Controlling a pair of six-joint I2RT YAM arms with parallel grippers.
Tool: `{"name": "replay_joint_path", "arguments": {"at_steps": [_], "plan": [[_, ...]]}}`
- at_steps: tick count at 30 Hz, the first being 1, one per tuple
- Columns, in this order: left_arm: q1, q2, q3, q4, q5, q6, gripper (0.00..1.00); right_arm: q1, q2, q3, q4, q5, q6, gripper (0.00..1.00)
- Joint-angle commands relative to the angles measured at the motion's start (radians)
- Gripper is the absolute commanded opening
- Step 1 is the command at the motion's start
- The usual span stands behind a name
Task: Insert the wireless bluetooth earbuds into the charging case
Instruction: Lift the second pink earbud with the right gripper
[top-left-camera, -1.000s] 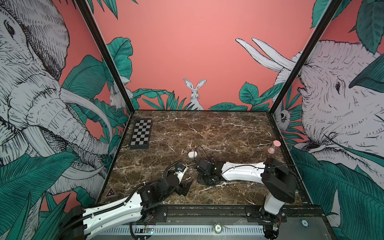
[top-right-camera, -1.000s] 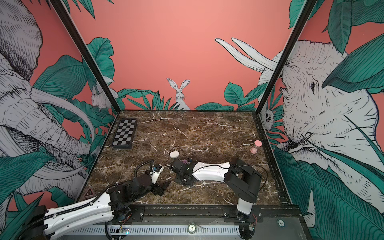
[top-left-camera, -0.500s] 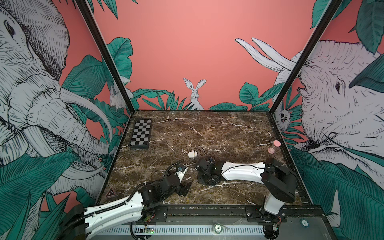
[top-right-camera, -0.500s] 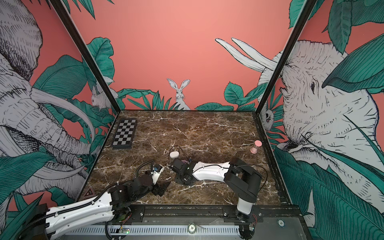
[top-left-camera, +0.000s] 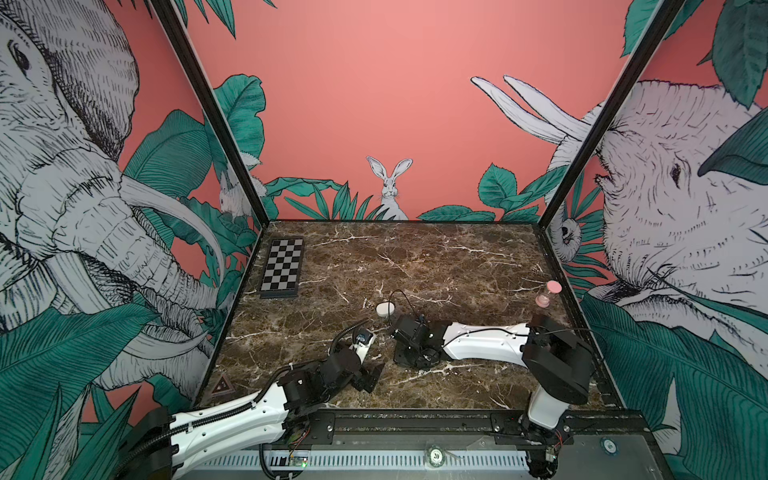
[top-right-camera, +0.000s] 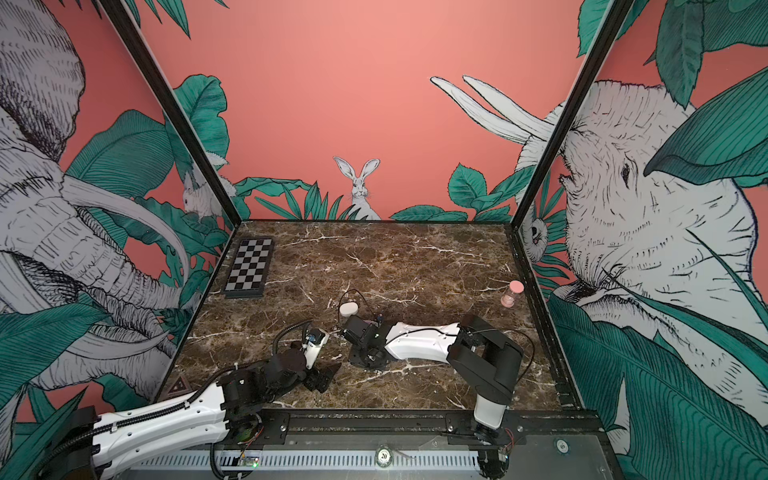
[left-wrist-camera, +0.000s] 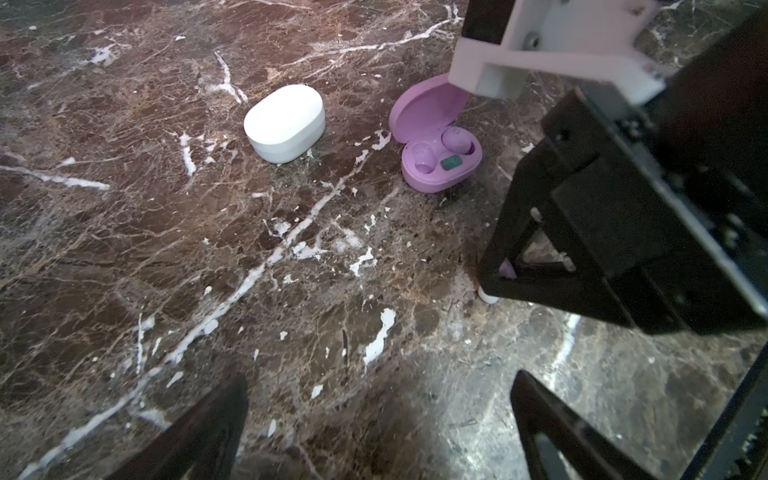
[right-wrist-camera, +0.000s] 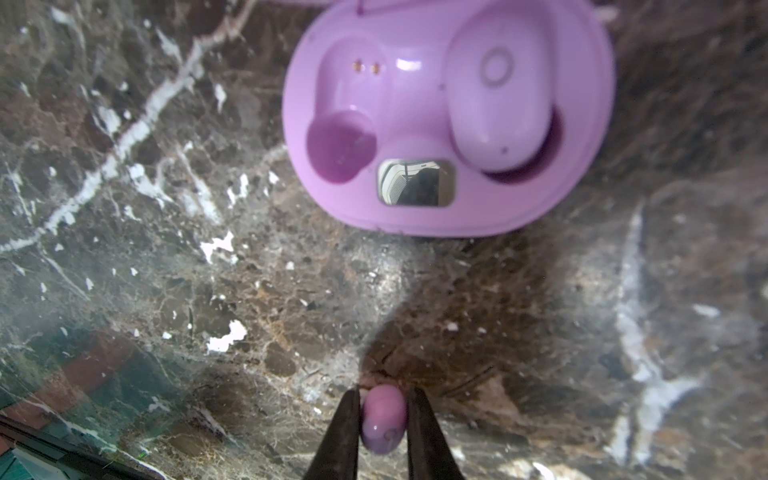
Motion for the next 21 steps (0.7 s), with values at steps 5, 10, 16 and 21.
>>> {"name": "replay_joint_path", "arguments": {"at_steps": [5, 10, 16, 21], "plan": [[-0.004, 0.002, 0.018, 0.023, -0.011, 0.001, 0.99, -0.004, 0.006, -0.004, 0.009, 0.002, -0.014, 0.16], [-0.004, -0.001, 0.019, 0.023, -0.011, 0.003, 0.99, -0.004, -0.007, -0.002, 0.007, 0.008, -0.026, 0.13], [-0.004, -0.001, 0.018, 0.023, -0.011, 0.001, 0.99, -0.005, -0.029, 0.014, -0.023, 0.031, -0.044, 0.12], [-0.004, -0.002, 0.019, 0.023, -0.010, 0.003, 0.99, -0.007, -0.046, 0.018, -0.043, 0.056, -0.051, 0.12]]}}
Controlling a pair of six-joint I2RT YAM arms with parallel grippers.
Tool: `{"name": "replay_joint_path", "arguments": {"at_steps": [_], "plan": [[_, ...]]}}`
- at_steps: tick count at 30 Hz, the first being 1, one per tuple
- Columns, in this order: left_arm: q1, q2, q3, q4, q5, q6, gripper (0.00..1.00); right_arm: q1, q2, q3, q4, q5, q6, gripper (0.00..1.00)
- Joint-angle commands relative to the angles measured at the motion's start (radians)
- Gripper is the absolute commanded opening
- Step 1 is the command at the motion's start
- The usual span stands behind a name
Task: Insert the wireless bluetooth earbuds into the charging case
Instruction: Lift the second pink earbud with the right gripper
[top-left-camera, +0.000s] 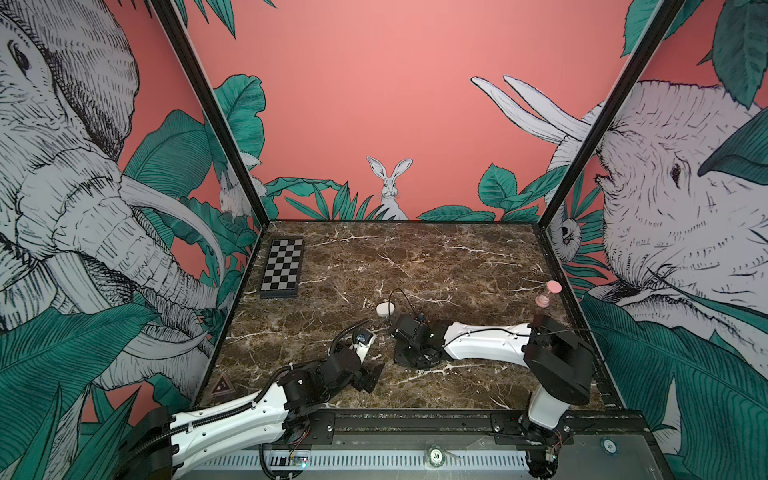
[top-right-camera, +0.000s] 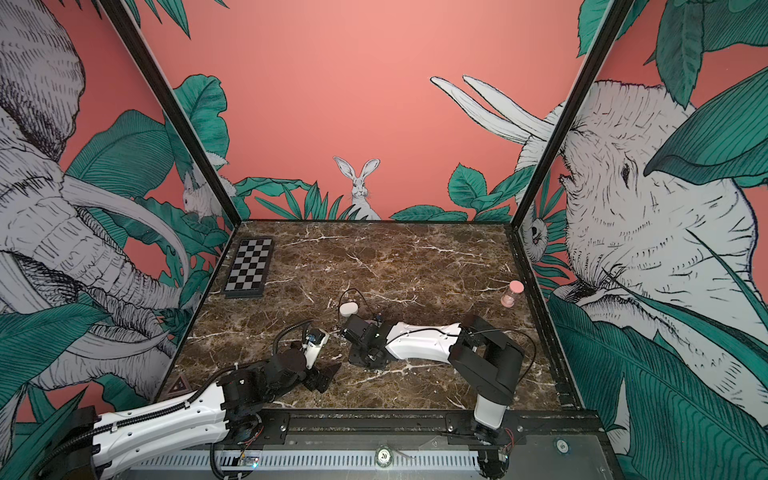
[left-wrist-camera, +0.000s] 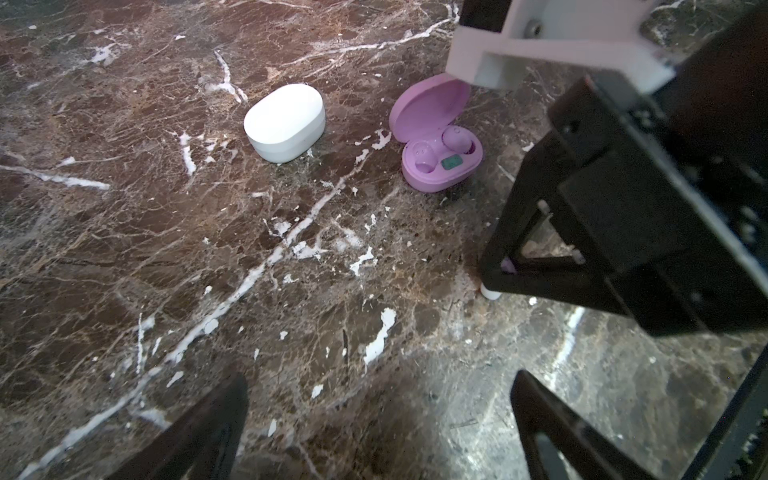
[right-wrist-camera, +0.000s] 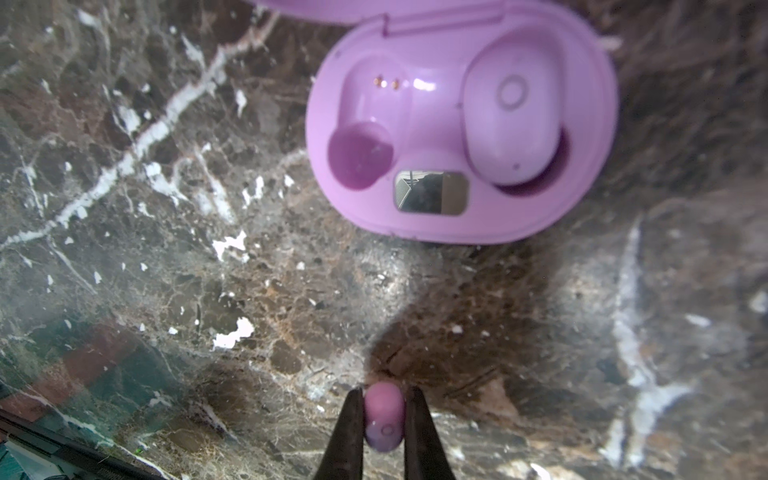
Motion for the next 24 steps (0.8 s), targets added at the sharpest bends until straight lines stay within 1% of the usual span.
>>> {"name": "replay_joint_path", "arguments": {"at_steps": [1, 3, 8, 16, 24], "plan": [[-0.004, -0.003, 0.018, 0.023, -0.009, 0.002, 0.99, -0.004, -0.038, 0.020, -0.041, 0.045, -0.019, 0.12], [-0.004, -0.002, 0.018, 0.023, -0.008, 0.002, 0.99, -0.005, -0.040, 0.021, -0.047, 0.044, -0.021, 0.12], [-0.004, 0.002, 0.021, 0.022, -0.003, 0.004, 0.99, -0.017, -0.036, 0.005, -0.029, 0.001, -0.012, 0.12], [-0.004, 0.013, 0.023, 0.028, 0.005, 0.007, 0.99, -0.025, -0.036, 0.009, -0.061, -0.003, -0.024, 0.15], [-0.004, 0.020, 0.024, 0.029, 0.011, 0.008, 0.99, -0.036, -0.015, 0.015, -0.053, -0.042, -0.032, 0.16]]}}
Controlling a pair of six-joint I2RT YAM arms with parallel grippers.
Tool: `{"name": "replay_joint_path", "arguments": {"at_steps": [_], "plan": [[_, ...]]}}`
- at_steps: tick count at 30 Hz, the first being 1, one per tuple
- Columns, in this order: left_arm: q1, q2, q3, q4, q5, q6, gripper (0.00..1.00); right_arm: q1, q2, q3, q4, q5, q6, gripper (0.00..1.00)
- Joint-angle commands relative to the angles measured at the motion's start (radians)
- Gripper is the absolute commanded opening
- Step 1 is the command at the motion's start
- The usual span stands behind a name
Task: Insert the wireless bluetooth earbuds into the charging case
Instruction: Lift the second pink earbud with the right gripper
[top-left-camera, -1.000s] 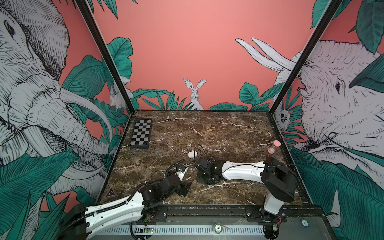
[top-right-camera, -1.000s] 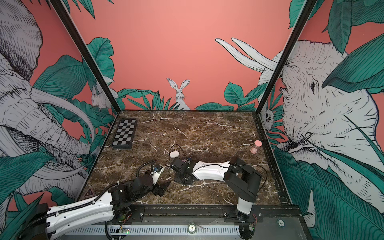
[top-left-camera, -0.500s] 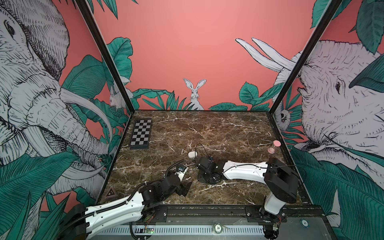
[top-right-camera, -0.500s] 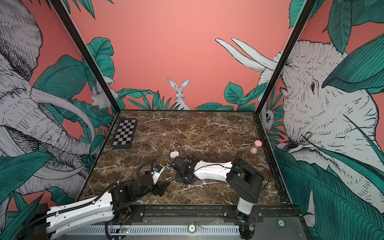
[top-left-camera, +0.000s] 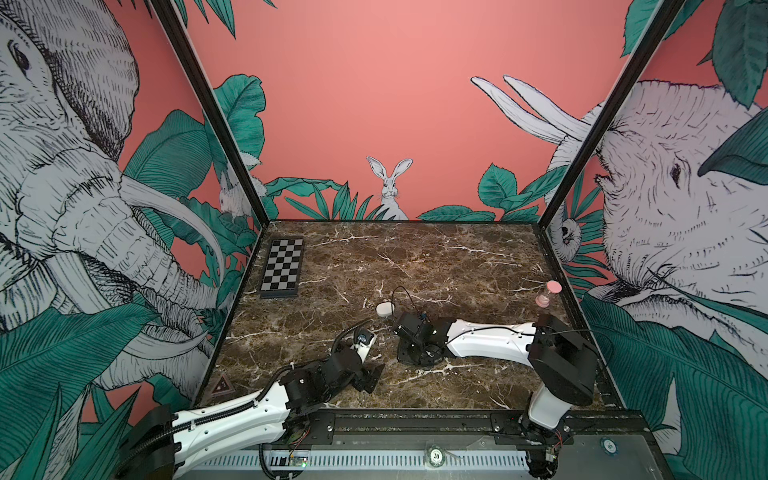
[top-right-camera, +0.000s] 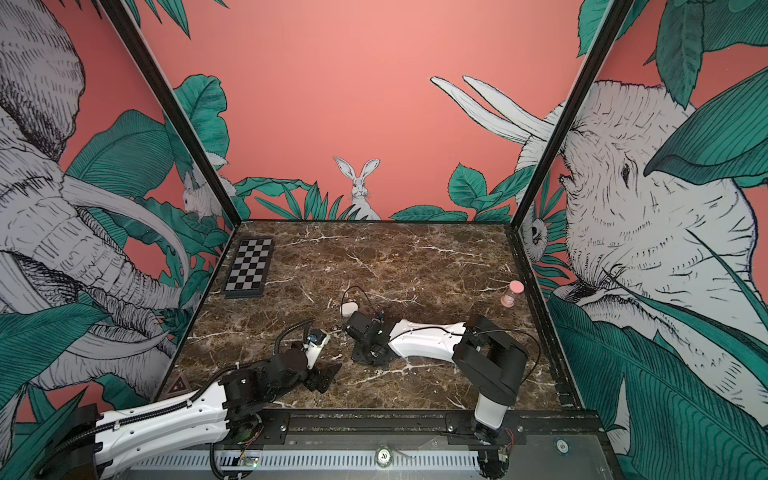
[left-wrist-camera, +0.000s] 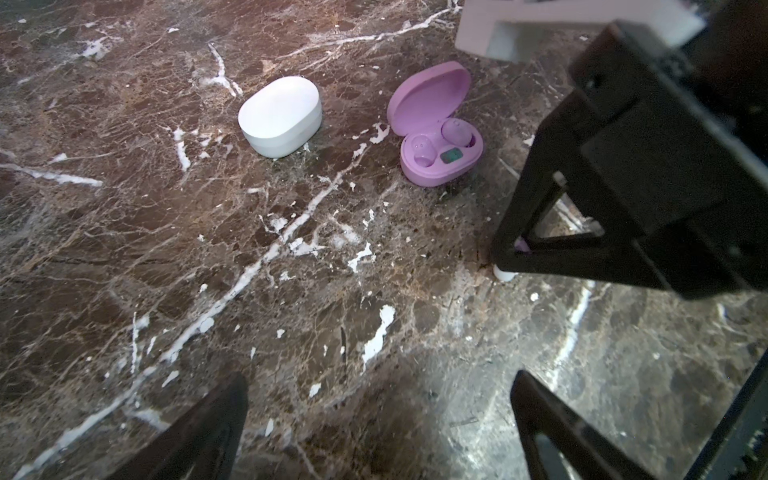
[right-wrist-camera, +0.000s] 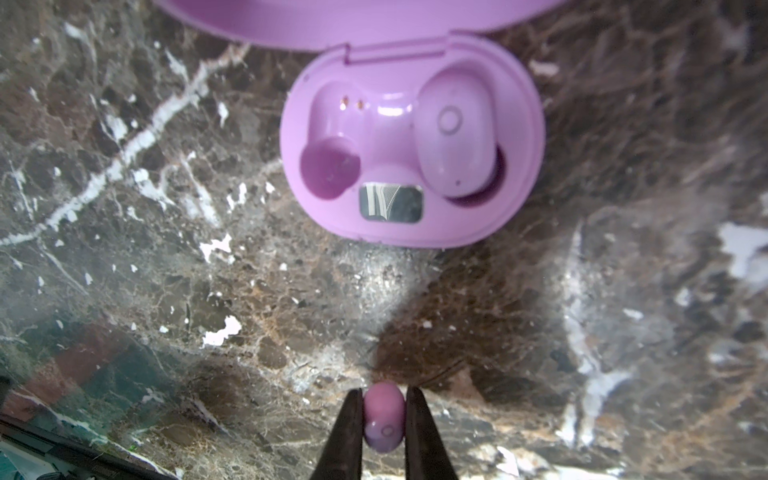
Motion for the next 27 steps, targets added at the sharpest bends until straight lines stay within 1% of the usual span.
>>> {"name": "replay_joint_path", "arguments": {"at_steps": [1, 27], "plan": [[-0.004, -0.001, 0.022, 0.022, 0.004, 0.004, 0.99, -0.009, 0.005, 0.013, -0.013, -0.020, -0.010, 0.16], [-0.004, 0.018, 0.024, 0.031, 0.003, 0.005, 0.99, -0.031, 0.046, 0.012, 0.001, -0.049, -0.032, 0.21]]}}
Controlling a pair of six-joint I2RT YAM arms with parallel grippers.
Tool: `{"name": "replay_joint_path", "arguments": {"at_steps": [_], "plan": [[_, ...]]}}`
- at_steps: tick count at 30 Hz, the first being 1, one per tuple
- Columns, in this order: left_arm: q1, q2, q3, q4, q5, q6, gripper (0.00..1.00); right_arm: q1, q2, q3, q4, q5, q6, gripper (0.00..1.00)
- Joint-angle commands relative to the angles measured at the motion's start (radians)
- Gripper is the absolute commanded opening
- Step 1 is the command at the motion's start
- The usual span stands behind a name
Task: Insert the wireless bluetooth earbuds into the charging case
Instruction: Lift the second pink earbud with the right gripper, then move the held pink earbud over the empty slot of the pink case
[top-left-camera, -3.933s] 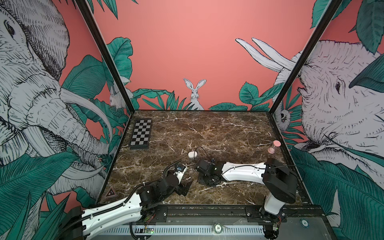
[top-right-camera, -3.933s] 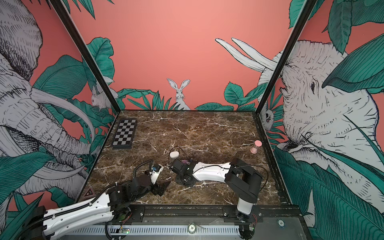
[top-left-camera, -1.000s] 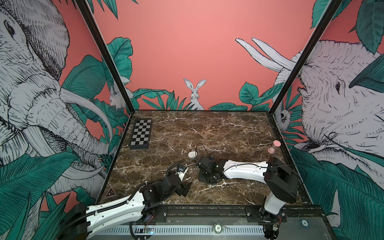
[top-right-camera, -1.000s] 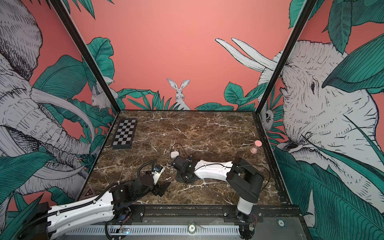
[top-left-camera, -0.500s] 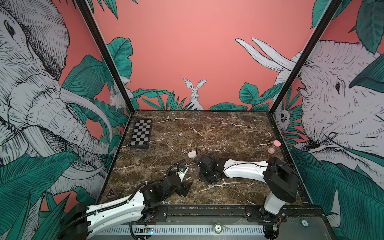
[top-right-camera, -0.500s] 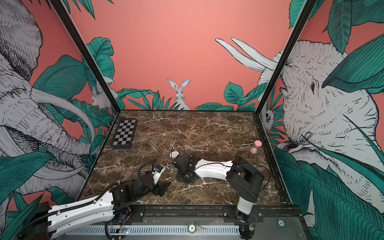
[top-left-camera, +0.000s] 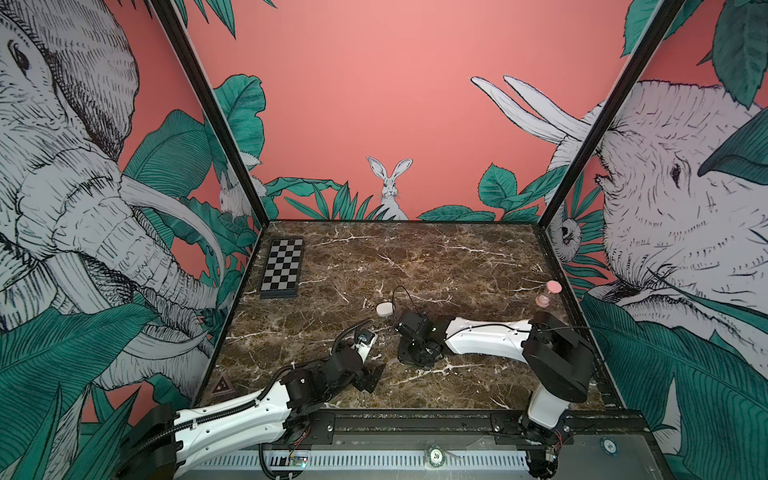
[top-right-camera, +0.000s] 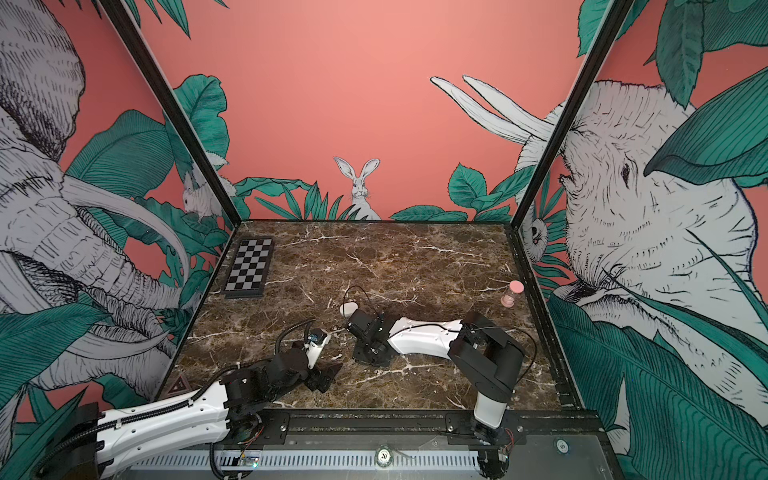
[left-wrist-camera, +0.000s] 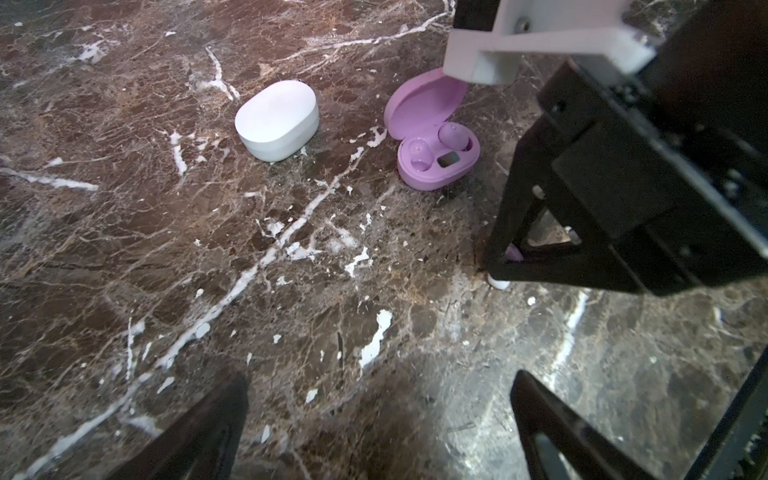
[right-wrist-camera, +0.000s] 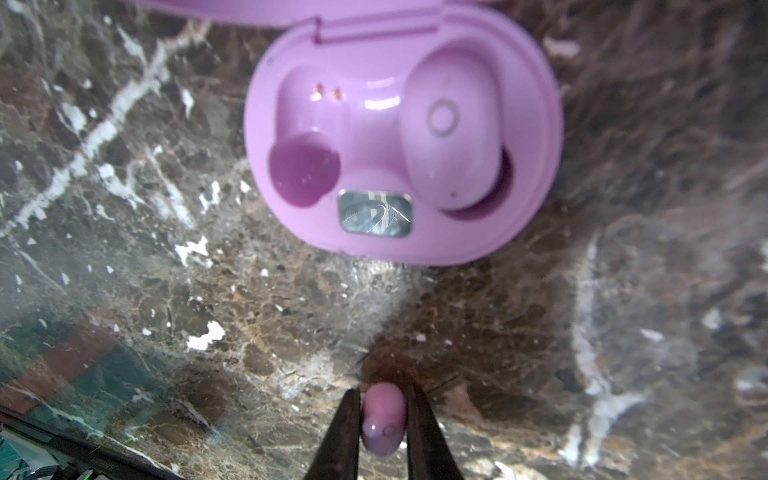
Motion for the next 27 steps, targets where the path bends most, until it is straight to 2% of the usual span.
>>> {"name": "replay_joint_path", "arguments": {"at_steps": [1, 9, 27], "plan": [[-0.004, 0.005, 0.023, 0.015, 0.001, 0.004, 0.99, -0.009, 0.020, 0.011, -0.001, 0.006, -0.012, 0.21], [-0.003, 0.013, 0.024, 0.017, -0.001, 0.005, 0.99, -0.017, 0.024, 0.020, -0.003, 0.000, -0.026, 0.24], [-0.004, 0.025, 0.027, 0.023, -0.003, 0.010, 0.99, -0.026, 0.030, 0.038, -0.005, 0.005, -0.043, 0.18]]}}
